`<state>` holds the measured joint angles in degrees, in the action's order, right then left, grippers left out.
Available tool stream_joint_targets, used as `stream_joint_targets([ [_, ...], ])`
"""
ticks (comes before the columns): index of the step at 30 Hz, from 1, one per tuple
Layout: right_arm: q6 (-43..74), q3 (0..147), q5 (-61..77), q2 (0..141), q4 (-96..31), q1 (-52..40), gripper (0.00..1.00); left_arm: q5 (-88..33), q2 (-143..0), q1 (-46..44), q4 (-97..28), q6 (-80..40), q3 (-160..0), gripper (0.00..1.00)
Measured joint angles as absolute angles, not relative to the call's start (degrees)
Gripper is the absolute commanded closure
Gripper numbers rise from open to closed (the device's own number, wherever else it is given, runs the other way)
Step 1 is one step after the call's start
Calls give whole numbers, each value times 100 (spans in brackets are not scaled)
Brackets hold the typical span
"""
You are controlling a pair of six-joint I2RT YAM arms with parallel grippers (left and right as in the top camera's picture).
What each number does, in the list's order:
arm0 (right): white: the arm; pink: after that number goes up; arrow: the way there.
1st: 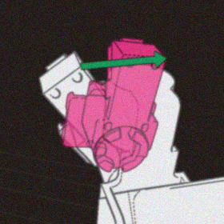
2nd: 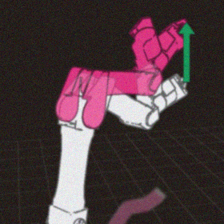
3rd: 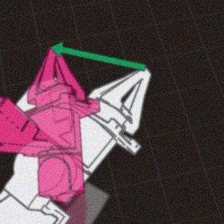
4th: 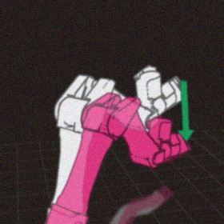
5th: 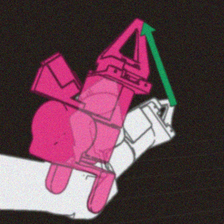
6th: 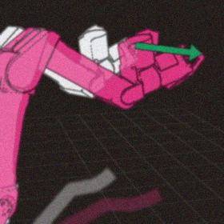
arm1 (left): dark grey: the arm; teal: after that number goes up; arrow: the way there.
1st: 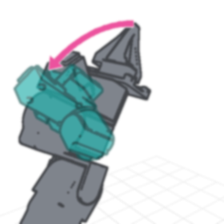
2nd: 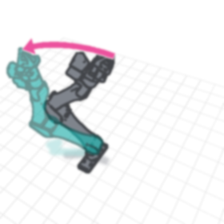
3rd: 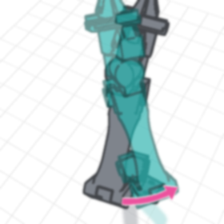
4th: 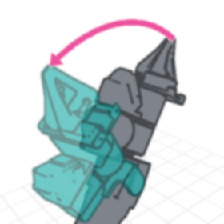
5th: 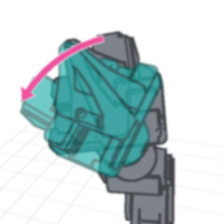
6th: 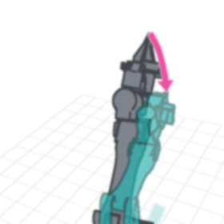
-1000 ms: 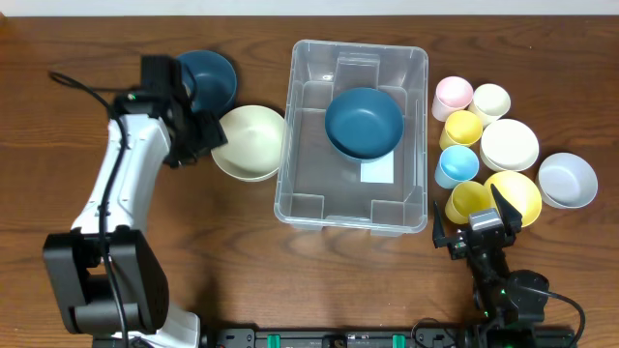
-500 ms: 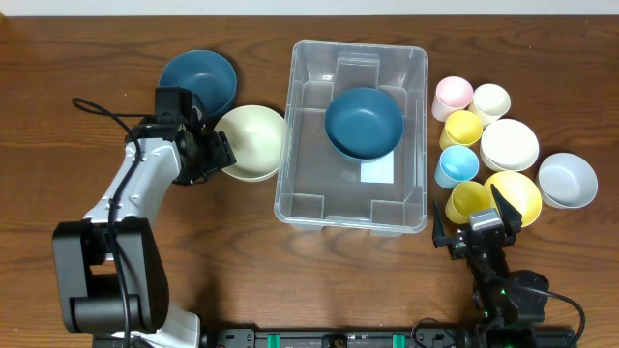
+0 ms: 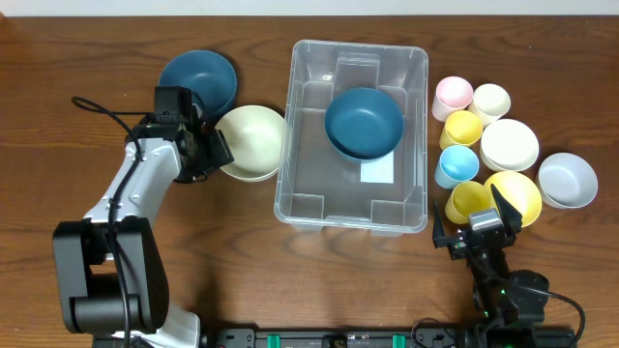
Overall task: Pack container
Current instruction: 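Move the left gripper to the cream bowl and grasp its rim, then carry the cream bowl with the left gripper and stack it on the teal bowl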
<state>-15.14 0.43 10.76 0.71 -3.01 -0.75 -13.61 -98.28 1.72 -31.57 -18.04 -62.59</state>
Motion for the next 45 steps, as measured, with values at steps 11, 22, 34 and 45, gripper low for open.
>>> stream_joint_targets([
  [11,-1516,43,1079,71,-301,-75,1,-1361,-10086,172,-3089,-1811,-6259,45],
  [22,-1516,43,1076,71,-298,-75,1,-1365,-10241,172,-2954,-1841,-6259,91],
  [34,-1514,43,1079,71,-301,-75,1,-1022,-9998,316,-3802,-1820,-6265,94],
  [45,-1514,43,1079,71,-301,-75,1,408,-7922,401,-4462,-1951,-6490,94],
])
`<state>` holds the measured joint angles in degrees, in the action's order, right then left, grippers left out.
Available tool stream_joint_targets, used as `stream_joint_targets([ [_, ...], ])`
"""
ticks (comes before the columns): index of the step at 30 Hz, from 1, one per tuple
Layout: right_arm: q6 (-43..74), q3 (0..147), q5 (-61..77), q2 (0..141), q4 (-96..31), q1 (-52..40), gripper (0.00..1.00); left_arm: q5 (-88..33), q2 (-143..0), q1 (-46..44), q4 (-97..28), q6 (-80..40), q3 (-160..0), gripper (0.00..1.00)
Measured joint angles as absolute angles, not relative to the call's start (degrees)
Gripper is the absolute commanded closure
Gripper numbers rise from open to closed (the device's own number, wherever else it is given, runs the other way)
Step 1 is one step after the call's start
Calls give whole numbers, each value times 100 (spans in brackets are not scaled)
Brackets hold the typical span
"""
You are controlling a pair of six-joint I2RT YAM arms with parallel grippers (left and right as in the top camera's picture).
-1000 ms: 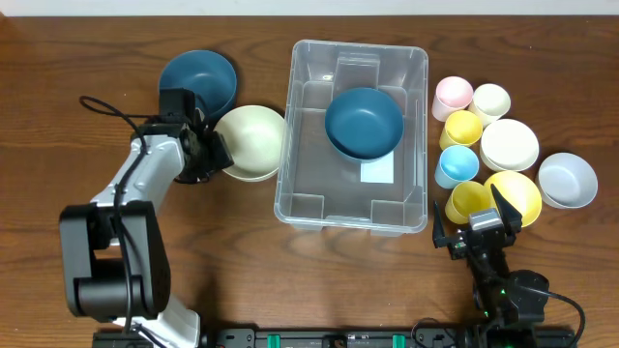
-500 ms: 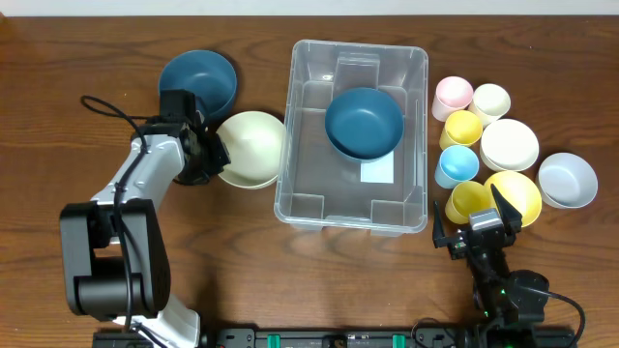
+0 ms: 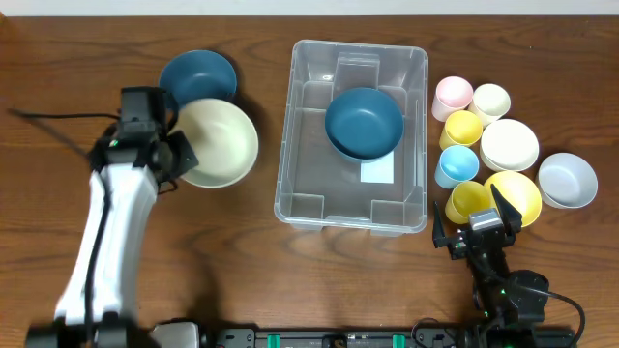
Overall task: Pack container
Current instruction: 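Carry the cream bowl with the left gripper and stack it on the teal bowl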
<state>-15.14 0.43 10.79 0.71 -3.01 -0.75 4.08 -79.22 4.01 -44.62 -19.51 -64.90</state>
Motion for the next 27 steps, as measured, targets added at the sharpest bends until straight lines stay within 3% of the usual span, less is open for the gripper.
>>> stream_joint_targets([
  [6,-1514,40,1079,71,-301,-75,1,401,-6923,183,-4156,-2137,-6661,94],
  [13,-1516,43,1079,71,-301,-75,1,-56,-6608,-878,-3435,-2263,-6912,94],
  [20,-1514,43,1076,71,-301,-75,1,-91,-7295,-2220,-2425,-2303,-6980,94],
  [27,-1516,43,1079,71,-301,-75,1,137,-8707,-2965,-2204,-2338,-7526,94],
])
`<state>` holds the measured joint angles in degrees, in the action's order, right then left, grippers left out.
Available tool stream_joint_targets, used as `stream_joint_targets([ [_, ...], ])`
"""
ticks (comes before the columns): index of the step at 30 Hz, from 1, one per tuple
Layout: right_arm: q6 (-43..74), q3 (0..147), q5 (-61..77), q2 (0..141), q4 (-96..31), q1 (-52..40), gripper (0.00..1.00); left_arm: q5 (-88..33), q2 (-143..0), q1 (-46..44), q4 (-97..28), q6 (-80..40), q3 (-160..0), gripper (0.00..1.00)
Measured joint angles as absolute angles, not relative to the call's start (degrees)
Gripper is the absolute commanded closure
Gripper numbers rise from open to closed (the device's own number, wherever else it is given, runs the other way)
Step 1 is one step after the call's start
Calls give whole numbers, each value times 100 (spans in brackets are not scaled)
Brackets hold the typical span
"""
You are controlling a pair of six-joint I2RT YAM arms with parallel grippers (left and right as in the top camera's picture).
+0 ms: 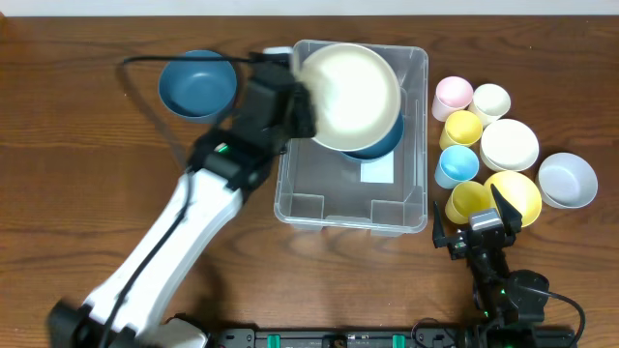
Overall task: Pack container
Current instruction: 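Carry the cream bowl with the left gripper and stack it on the teal bowl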
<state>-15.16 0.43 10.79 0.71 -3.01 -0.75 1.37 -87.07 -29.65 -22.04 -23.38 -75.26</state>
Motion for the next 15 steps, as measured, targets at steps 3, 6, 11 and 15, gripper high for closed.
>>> stream_joint_targets([
  [3,-1516,43,1076,71,-301,-75,1,174,-9290,-3072,-2191,-2338,-7846,94],
  [6,-1514,43,1079,71,-301,-75,1,191,-9765,-3085,-2073,-2338,-8075,94],
  [11,-1514,43,1079,71,-301,-75,1,200,-10230,-3085,-1800,-2338,-8149,94],
  [15,-1514,43,1079,71,-301,-75,1,213,-10416,-3085,-1774,-2320,-8147,94],
])
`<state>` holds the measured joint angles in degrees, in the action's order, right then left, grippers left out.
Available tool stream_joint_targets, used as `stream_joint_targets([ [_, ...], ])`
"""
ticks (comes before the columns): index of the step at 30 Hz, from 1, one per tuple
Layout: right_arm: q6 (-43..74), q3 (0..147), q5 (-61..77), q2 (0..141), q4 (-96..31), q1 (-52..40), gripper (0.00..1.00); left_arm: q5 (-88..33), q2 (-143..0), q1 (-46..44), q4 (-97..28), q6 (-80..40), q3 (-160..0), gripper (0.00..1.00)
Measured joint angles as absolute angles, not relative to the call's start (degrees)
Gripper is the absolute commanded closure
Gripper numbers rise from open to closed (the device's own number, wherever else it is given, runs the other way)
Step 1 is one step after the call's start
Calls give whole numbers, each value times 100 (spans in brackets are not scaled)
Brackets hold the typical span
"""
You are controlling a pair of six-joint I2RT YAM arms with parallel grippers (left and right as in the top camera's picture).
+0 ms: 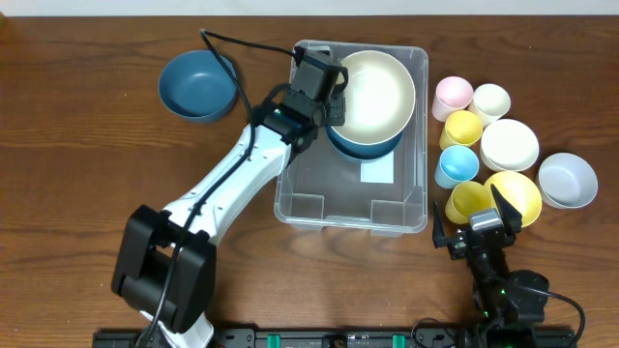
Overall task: Pack container
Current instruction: 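Carry the cream bowl with the left gripper and stack it on the teal bowl, then reach the left gripper to the far teal bowl and grasp its rim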
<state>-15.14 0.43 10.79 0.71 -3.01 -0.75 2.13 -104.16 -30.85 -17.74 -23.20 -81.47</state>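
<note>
A clear plastic container point(290, 198) stands mid-table with a dark blue bowl point(366, 148) inside at the far end. My left gripper point(329, 94) is shut on the left rim of a cream bowl point(375, 92), holding it over the container's far end, right above that blue bowl. Whether the two bowls touch cannot be told from the overhead view. A second dark blue bowl point(198, 85) sits on the table to the container's left. My right gripper point(471, 220) rests open at the near right, next to a yellow cup point(467, 199).
Right of the container stand a pink cup point(453, 94), a cream cup point(491, 100), another yellow cup point(461, 127) and a light blue cup point(456, 165). A white bowl point(510, 144), a yellow bowl point(519, 191) and a grey-white bowl point(568, 180) sit beside them.
The left gripper with the cream bowl has shifted a little to the right and sits further over the container's far end. The right arm is unchanged.
The left gripper was at the cream bowl on the table, left of the container. Then it held the bowl further left, near the loose blue bowl. Later the bowl was over the container's far left, and now it hangs above the blue bowl inside.
</note>
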Motion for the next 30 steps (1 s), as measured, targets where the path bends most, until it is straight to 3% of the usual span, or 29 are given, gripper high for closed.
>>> stream_joint_targets([
  [1,-1514,43,1079,71,-301,-75,1,213,-10436,-3085,-1767,-2307,-8147,83],
  [3,-1514,43,1079,71,-301,-75,1,215,-10471,-3085,-1741,-2237,-8147,47],
  [4,-1514,40,1079,71,-301,-75,1,213,-10475,-3087,-1732,-2224,-8149,36],
  [5,-1514,43,1079,71,-301,-75,1,215,-10475,-3087,-1723,-2224,-8149,33],
  [11,-1516,43,1079,71,-301,-75,1,213,-10427,-3063,-1844,-2073,-8239,32],
  [20,-1514,43,1079,71,-298,-75,1,499,-9306,-2569,-3304,-1992,-8385,32],
  [30,-1516,43,1076,71,-301,-75,1,532,-8586,-388,-4160,-2298,-8484,31],
])
